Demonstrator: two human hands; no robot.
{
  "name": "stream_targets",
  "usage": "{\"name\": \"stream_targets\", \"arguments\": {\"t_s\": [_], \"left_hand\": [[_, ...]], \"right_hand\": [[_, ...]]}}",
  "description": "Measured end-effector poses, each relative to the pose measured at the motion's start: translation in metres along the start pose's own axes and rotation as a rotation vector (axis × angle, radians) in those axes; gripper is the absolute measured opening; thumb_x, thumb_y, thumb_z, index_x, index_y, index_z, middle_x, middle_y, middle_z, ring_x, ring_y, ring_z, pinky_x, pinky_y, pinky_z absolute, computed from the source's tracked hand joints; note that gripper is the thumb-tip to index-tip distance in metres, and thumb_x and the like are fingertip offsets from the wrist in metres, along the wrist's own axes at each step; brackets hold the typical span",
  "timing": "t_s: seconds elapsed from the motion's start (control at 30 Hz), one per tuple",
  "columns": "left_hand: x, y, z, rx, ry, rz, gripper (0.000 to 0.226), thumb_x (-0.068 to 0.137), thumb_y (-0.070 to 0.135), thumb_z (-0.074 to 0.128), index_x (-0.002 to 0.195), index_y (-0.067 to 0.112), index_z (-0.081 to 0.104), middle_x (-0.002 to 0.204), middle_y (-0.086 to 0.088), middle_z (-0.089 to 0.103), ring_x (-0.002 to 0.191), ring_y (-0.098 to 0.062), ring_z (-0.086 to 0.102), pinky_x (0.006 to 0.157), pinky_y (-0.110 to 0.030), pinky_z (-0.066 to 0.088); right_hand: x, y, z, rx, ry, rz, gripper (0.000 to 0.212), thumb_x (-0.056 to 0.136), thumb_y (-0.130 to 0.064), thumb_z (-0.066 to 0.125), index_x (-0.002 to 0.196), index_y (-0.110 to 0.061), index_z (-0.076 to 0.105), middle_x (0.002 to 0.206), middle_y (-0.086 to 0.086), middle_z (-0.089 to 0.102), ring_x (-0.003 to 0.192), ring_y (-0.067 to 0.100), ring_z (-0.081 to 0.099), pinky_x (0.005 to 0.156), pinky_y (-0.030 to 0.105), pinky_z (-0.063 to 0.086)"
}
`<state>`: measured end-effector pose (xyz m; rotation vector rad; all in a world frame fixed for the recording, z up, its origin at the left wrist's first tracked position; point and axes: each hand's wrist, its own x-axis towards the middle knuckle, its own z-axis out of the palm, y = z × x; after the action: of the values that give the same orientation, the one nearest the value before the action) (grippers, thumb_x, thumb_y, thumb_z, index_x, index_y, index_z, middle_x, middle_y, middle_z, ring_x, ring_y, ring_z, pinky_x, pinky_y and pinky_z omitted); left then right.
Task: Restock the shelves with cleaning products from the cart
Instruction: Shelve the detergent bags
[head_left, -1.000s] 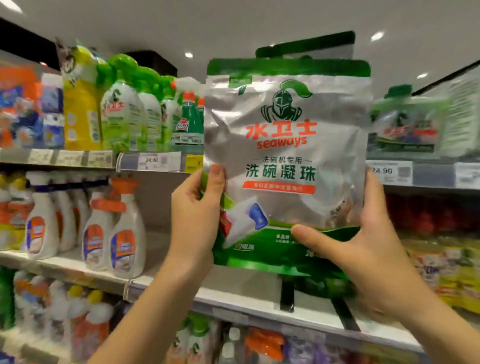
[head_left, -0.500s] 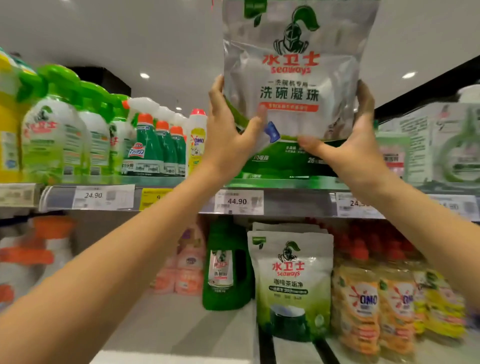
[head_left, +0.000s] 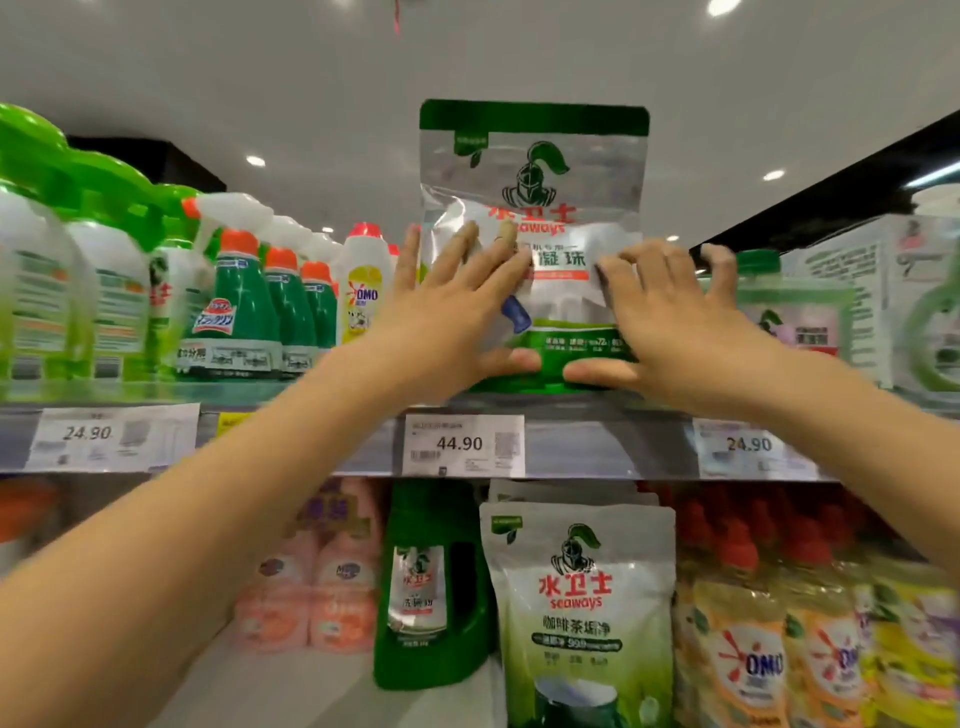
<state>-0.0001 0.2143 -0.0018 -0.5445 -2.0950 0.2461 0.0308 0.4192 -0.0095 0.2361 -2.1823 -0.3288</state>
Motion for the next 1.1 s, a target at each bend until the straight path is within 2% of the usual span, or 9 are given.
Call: {"name": "stream_targets", "arguments": {"t_s": [0.1, 0.2, 0.43, 0.5, 0.6, 0.67, 0.73, 0.87, 1.1], "left_hand": [[0.010, -0.010, -0.009, 0.076, -0.165, 0.028, 0.106, 0.074, 0.077, 0.042, 0.148, 0.033, -0.020, 0.157, 0.007, -0.025, 0.144, -0.024, -0.023, 0.106, -0.052, -0.023], [0.014, -0.003, -0.007, 0.237, -0.171, 0.016, 0.108, 0.073, 0.080, 0.037, 0.145, 0.031, -0.028, 0.155, 0.000, -0.031, 0.143, -0.033, -0.023, 0.107, -0.056, -0.021], [0.011, 0.021, -0.007, 0.460, -0.149, -0.036, 0.110, 0.075, 0.080, 0.032, 0.144, 0.022, -0.031, 0.155, -0.010, -0.029, 0.143, -0.041, -0.020, 0.108, -0.058, -0.020], [0.007, 0.018, -0.009, 0.374, -0.128, 0.012, 0.109, 0.076, 0.077, 0.039, 0.148, 0.022, -0.020, 0.159, -0.006, -0.018, 0.145, -0.039, -0.013, 0.114, -0.054, -0.010], [-0.007, 0.005, -0.013, 0.029, -0.076, 0.055, 0.088, 0.073, 0.073, 0.042, 0.146, 0.033, 0.013, 0.156, 0.003, 0.009, 0.141, -0.027, 0.007, 0.115, -0.042, 0.016], [-0.020, 0.011, -0.008, -0.066, 0.101, 0.074, 0.060, 0.080, 0.064, 0.037, 0.130, 0.030, 0.040, 0.141, 0.000, 0.035, 0.127, -0.025, 0.030, 0.104, -0.040, 0.033], [-0.030, 0.022, 0.004, -0.125, 0.296, 0.130, 0.039, 0.093, 0.047, 0.037, 0.103, 0.016, 0.058, 0.112, -0.007, 0.054, 0.098, -0.026, 0.048, 0.080, -0.040, 0.046], [-0.032, 0.023, 0.018, -0.206, 0.480, 0.136, 0.037, 0.099, 0.031, 0.035, 0.081, 0.009, 0.059, 0.078, -0.004, 0.054, 0.065, -0.017, 0.044, 0.053, -0.034, 0.041], [-0.035, 0.023, 0.022, -0.202, 0.512, 0.091, 0.031, 0.100, 0.026, 0.036, 0.084, 0.009, 0.056, 0.076, -0.002, 0.049, 0.067, -0.014, 0.035, 0.055, -0.027, 0.029]], "right_hand": [[0.009, 0.003, -0.008, -0.045, -0.039, -0.070, 0.102, 0.065, -0.083, 0.031, 0.141, -0.016, 0.016, 0.141, 0.008, 0.025, 0.132, 0.027, 0.025, 0.109, 0.057, 0.012], [0.015, -0.003, -0.009, -0.036, -0.062, -0.069, 0.102, 0.070, -0.079, 0.048, 0.142, -0.014, 0.015, 0.143, 0.010, 0.023, 0.134, 0.029, 0.026, 0.111, 0.058, 0.008], [0.011, -0.007, 0.001, -0.102, 0.002, -0.050, 0.100, 0.063, -0.081, 0.045, 0.133, -0.013, 0.024, 0.133, 0.010, 0.026, 0.122, 0.030, 0.030, 0.107, 0.053, 0.017], [0.009, -0.004, 0.001, 0.004, -0.017, -0.037, 0.092, 0.064, -0.080, 0.045, 0.130, -0.019, 0.026, 0.129, 0.006, 0.025, 0.120, 0.026, 0.028, 0.105, 0.048, 0.018], [0.002, 0.000, 0.009, 0.212, 0.089, -0.034, 0.055, 0.084, -0.075, 0.029, 0.116, -0.031, 0.036, 0.117, -0.006, 0.030, 0.119, 0.016, 0.031, 0.103, 0.037, 0.006], [-0.002, -0.002, 0.019, 0.245, 0.309, -0.050, 0.035, 0.094, -0.058, 0.029, 0.104, -0.029, 0.047, 0.106, -0.008, 0.038, 0.112, 0.017, 0.042, 0.104, 0.035, 0.003], [-0.003, -0.007, 0.028, 0.199, 0.579, -0.098, 0.027, 0.098, -0.039, 0.042, 0.091, -0.017, 0.057, 0.093, 0.001, 0.049, 0.097, 0.021, 0.047, 0.101, 0.039, 0.015], [0.001, -0.009, 0.040, 0.193, 0.783, -0.174, 0.025, 0.095, -0.025, 0.053, 0.083, -0.004, 0.059, 0.088, 0.014, 0.056, 0.086, 0.029, 0.045, 0.086, 0.041, 0.030], [-0.002, -0.006, 0.046, 0.223, 0.800, -0.225, 0.026, 0.094, -0.019, 0.056, 0.078, 0.000, 0.059, 0.087, 0.018, 0.056, 0.083, 0.029, 0.043, 0.075, 0.042, 0.034]]}}
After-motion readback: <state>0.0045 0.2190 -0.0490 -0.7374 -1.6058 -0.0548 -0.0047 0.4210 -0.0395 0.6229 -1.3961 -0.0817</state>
